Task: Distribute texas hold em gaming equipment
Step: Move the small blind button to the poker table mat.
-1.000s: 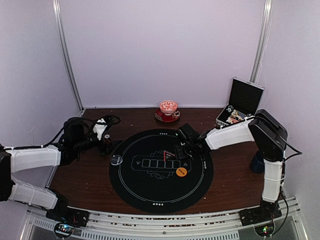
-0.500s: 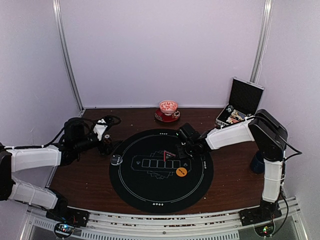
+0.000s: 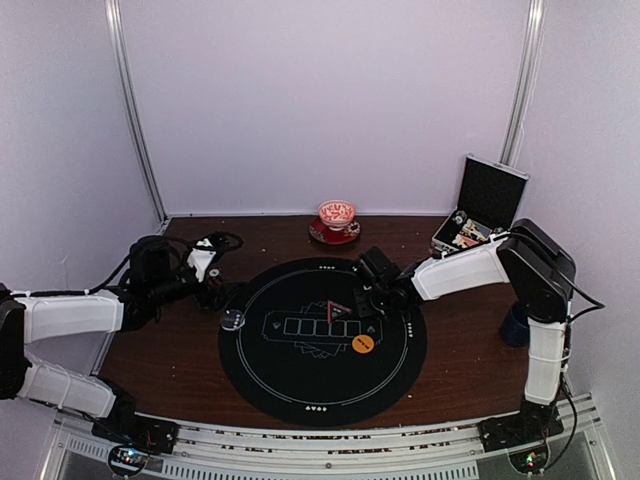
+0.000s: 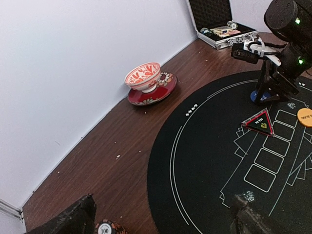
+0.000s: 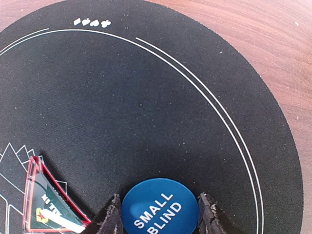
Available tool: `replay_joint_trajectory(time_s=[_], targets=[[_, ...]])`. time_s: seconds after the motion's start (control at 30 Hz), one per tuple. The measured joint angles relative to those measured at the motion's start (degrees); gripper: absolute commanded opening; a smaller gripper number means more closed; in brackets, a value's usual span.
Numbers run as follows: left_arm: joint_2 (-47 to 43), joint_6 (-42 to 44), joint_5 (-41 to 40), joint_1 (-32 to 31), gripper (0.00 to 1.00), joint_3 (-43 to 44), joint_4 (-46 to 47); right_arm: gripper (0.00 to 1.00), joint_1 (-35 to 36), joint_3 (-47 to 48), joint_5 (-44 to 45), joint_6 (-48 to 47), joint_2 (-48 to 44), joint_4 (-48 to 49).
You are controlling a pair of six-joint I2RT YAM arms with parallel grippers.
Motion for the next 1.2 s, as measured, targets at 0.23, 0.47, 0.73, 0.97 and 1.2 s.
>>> replay_joint_trajectory(time_s=[0.23,0.47,0.73,0.97,1.2], targets=[[0.02,0.0,-0.15,0.0,0.98,0.0,0.0,0.49,0.07,2.36,0.9,-0.04,0.22,-3.48],[0.02,0.0,-0.39,0.0,0.98,0.0,0.0,0.5,0.07,11.06,1.64,-0.39,4.13,-6.4],[0.09,0.02,-0.7,0.0,0.98,0.0,0.07,0.5,0.07,22.95,3.1,-1.46,12.37,-7.58],[0.13,0.2,-0.94,0.0,0.98,-0.02,0.44,0.51,0.07,33.97,4.0,-1.81,20.61,-7.58],[0.13,0.42,-0.98,0.0,0.98,-0.02,0.46,0.52,0.11,41.29,6.45,-2.75,26.21,-7.65]])
